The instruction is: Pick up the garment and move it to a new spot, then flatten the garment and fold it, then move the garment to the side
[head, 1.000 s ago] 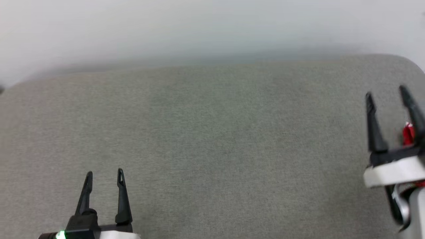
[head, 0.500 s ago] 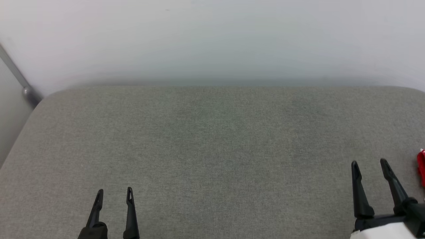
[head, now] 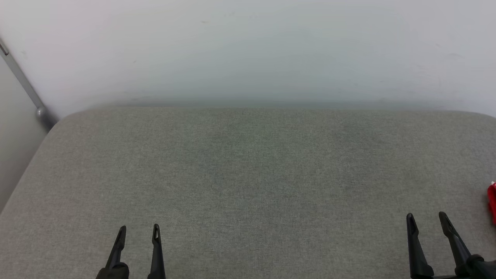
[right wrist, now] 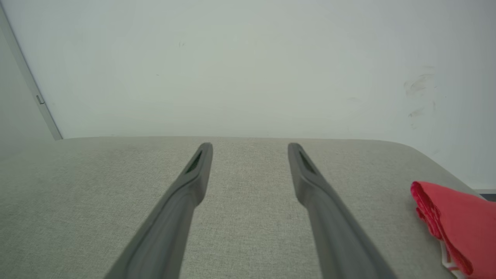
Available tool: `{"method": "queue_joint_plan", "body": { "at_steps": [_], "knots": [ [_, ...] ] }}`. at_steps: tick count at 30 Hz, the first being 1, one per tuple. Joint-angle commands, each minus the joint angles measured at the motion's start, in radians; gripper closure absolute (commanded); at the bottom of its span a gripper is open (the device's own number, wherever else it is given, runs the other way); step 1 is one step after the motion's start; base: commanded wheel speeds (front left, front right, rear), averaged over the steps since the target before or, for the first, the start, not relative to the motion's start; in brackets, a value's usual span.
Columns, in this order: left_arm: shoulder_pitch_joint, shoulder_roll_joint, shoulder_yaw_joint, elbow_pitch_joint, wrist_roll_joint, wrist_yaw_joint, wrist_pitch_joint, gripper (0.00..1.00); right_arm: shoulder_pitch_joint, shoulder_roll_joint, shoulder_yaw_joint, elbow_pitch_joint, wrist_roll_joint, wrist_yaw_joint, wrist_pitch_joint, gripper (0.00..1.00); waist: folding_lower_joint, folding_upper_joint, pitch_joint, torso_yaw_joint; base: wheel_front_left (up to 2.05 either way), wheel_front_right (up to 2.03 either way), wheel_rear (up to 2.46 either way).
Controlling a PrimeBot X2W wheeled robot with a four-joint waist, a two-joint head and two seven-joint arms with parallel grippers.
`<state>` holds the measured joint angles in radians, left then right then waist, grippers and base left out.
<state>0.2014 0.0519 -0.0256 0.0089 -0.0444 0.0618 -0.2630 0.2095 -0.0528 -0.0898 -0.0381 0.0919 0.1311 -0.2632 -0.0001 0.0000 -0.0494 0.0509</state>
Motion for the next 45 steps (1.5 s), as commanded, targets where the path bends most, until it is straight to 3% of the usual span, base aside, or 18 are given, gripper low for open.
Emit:
{"method": "queue_joint_plan", "body": {
  "at_steps": [1,9,10,16,45],
  "knots": [
    [0.015,-0.001,0.0,0.004,-0.002,-0.005,-0.002,0.0,0.014,0.005,0.004,0.001,0.011,-0.001,-0.002,0.0,0.0001,0.0,0.0,-0.001,0.0,0.0,0.0],
    [0.017,-0.002,0.004,0.014,-0.003,-0.009,-0.002,0.0,0.017,0.005,0.011,0.008,0.016,-0.001,-0.002,0.0,0.0001,0.0,0.002,-0.004,0.0,0.0,0.0],
    [0.001,0.0,0.002,0.014,-0.003,-0.009,0.0,1.0,0.005,0.0,0.01,0.007,0.011,0.0,0.0,1.0,0.0001,0.0,0.002,-0.004,0.0,0.0,0.0],
    [0.001,-0.001,-0.001,0.057,-0.013,-0.01,0.006,1.0,0.005,0.0,0.012,0.049,0.02,0.0,0.005,1.0,0.0001,0.0,0.002,-0.004,0.0,0.0,0.0],
    [-0.113,0.014,0.03,0.122,-0.582,-0.075,0.122,1.0,-0.112,-0.021,0.027,0.129,0.577,0.0,0.115,1.0,0.0001,0.0,0.014,-0.015,0.0,0.0,0.0]
  ]
}}
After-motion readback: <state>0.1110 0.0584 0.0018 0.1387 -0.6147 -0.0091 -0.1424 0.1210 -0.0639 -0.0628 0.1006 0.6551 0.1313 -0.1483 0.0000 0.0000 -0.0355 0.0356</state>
